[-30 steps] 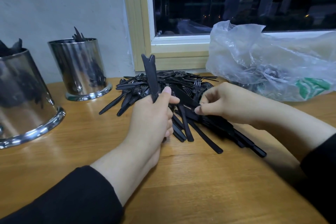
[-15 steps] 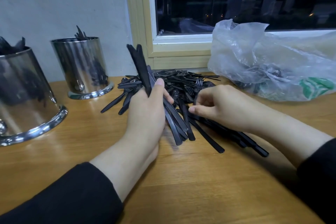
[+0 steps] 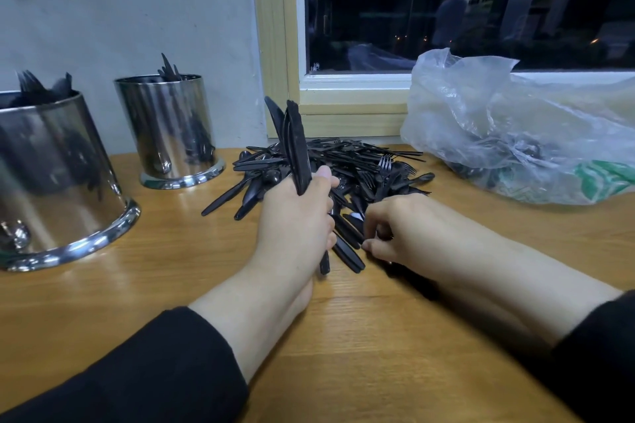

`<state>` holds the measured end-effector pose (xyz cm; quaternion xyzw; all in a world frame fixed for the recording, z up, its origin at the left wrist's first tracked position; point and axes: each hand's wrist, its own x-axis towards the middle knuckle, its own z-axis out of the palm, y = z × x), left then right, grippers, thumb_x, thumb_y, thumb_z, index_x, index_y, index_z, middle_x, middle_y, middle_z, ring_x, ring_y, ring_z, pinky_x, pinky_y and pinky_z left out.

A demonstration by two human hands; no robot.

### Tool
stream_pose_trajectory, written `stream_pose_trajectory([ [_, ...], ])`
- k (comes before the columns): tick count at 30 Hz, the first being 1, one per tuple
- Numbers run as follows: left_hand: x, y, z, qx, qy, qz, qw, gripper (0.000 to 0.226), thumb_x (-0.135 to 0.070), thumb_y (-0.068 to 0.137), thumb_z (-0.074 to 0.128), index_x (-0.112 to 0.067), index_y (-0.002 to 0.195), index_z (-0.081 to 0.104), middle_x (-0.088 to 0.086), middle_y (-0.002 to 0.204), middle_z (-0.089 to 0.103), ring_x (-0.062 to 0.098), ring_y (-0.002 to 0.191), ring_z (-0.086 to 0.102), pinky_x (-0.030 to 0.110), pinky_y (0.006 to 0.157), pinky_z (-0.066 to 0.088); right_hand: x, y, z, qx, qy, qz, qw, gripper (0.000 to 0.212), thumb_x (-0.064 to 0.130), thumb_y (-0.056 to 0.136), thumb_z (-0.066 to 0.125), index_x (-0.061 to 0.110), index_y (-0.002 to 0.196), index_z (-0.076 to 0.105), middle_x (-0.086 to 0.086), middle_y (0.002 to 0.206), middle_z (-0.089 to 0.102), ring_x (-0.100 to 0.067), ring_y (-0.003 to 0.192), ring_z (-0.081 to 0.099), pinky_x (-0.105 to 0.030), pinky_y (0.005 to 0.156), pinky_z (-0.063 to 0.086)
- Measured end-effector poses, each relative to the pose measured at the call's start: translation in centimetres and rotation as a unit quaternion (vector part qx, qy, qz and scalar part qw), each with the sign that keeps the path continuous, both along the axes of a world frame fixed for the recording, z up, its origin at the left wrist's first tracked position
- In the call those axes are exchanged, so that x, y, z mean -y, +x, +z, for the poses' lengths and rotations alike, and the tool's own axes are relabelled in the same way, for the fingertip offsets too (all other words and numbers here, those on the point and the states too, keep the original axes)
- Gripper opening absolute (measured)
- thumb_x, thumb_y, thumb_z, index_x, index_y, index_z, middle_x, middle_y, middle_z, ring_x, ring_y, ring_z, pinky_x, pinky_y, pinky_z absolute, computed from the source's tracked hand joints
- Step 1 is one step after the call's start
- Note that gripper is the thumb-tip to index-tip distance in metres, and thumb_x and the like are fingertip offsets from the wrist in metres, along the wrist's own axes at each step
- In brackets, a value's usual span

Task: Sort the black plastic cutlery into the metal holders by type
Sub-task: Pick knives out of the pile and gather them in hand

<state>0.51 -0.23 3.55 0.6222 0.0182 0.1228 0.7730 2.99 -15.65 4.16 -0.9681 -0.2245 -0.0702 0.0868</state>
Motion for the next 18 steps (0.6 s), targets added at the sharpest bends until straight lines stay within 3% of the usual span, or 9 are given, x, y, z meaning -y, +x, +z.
stream_pose_trajectory([
  [5,0.0,0.1,-0.2,0.001,0.010,-0.002,1.000,0.023,-0.029,0.106,0.054,-0.010,0.101,0.066,-0.008,0.056,0.040,0.010,0.047,0.034,0.022,0.042,0.030,0.1,-0.2,0.2,-0.031,0.014,-0.039,0.999,0.016,0.036,0.083,0.069,0.029,0.096,0.063,0.008,0.089,0.064,-0.014,0.081,0.060,-0.032,0.073,0.053],
  [7,-0.1,0.0,-0.1,0.000,0.006,0.001,1.000,0.022,-0.028,0.106,0.055,-0.010,0.100,0.065,-0.009,0.054,0.039,0.010,0.046,0.034,0.022,0.041,0.029,0.3,-0.3,0.4,-0.026,0.024,-0.046,0.998,0.017,0.035,0.083,0.069,0.028,0.097,0.062,0.008,0.090,0.065,-0.014,0.082,0.060,-0.031,0.073,0.053],
  [9,-0.2,0.0,-0.1,-0.004,-0.007,0.006,1.000,0.022,-0.029,0.105,0.057,-0.010,0.096,0.063,-0.010,0.052,0.038,0.009,0.046,0.033,0.021,0.040,0.029,0.7,-0.1,0.8,-0.010,0.048,-0.046,0.998,0.012,0.030,0.084,0.067,0.027,0.093,0.061,0.007,0.084,0.066,-0.011,0.076,0.059,-0.025,0.064,0.048],
  [12,-0.5,0.1,0.0,-0.009,-0.023,0.008,1.000,0.031,-0.033,0.103,0.060,-0.009,0.084,0.058,-0.007,0.051,0.038,0.010,0.043,0.033,0.022,0.039,0.029,1.4,0.3,1.5,0.030,0.116,-0.034,0.992,0.011,0.019,0.082,0.065,0.026,0.087,0.057,0.008,0.071,0.065,-0.003,0.064,0.054,-0.020,0.055,0.040],
  [15,-0.5,0.3,-0.2,-0.025,-0.029,0.002,0.999,0.036,-0.036,0.101,0.064,-0.006,0.081,0.060,-0.004,0.053,0.040,0.011,0.044,0.034,0.023,0.039,0.030,1.8,0.4,1.9,0.046,0.217,-0.014,0.975,0.013,0.017,0.083,0.064,0.027,0.085,0.057,0.006,0.073,0.065,-0.008,0.063,0.053,-0.028,0.062,0.044],
  [18,-0.4,0.2,-0.5,-0.038,-0.034,-0.027,0.998,0.036,-0.040,0.097,0.068,-0.004,0.092,0.069,-0.003,0.057,0.040,0.011,0.047,0.034,0.023,0.041,0.030,1.3,-0.1,2.0,-0.008,0.326,0.074,0.943,0.018,0.008,0.086,0.064,0.025,0.086,0.058,0.000,0.077,0.065,-0.020,0.068,0.056,-0.037,0.067,0.047],
])
